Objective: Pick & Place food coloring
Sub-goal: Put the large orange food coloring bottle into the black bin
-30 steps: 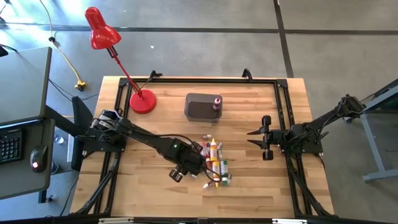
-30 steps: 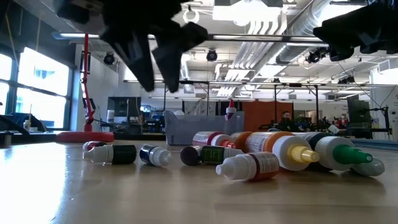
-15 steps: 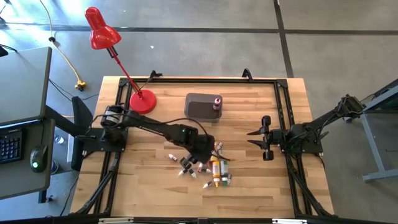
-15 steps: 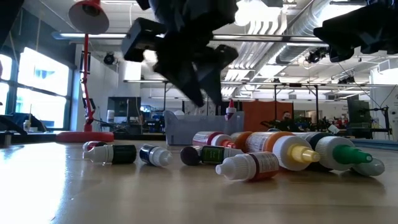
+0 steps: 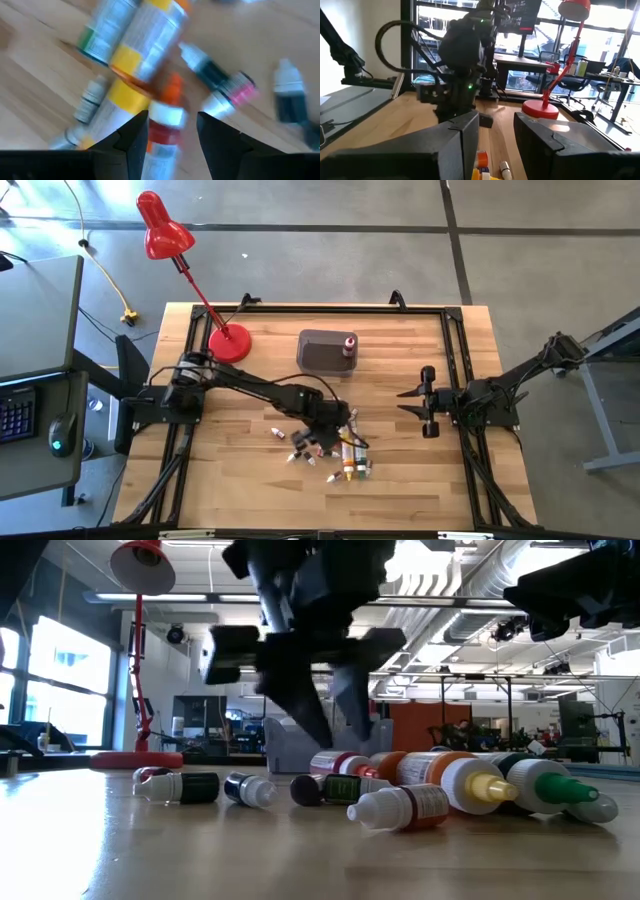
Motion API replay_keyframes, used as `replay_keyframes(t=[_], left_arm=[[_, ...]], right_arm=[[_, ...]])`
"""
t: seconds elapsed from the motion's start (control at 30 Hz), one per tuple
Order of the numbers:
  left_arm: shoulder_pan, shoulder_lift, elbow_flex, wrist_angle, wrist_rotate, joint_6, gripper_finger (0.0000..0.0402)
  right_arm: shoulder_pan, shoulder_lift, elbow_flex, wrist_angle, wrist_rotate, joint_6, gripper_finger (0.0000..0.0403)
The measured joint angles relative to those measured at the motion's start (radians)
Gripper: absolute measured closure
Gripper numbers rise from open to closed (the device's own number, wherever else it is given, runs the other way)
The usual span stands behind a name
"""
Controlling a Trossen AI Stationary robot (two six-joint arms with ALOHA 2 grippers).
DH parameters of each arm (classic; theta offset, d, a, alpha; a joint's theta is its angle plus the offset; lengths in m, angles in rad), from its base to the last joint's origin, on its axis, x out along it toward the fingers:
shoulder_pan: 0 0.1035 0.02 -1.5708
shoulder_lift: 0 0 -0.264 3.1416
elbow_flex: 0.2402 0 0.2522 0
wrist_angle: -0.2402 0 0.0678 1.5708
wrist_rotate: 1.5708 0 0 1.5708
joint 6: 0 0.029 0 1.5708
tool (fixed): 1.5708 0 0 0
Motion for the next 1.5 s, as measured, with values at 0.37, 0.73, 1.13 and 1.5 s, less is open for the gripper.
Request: replay_keyframes(t=[0.37, 0.73, 1.13, 1.5], left_arm=[[0.002, 0.04, 0.002, -0.01, -0.033, 0.049, 0.0238], [0.001, 0.026, 0.003, -0.018, -0.149, 0.075, 0.0238], [0.0, 0.029, 0.003, -0.011, -0.102, 0.029, 0.0238], [0.0, 0.038, 0.003, 0.065, -0.104, -0.114, 0.0238]], right_arm=[[0.0, 0.014, 0.0, -0.008, 0.023, 0.001, 0.0285], [0.0, 0.018, 0.0, -0.007, 0.025, 0.001, 0.0285], [0.0, 0.018, 0.0, -0.007, 0.026, 0.0, 0.0285], [0.0, 0.018, 0.0, -0.007, 0.026, 0.0, 0.0285]])
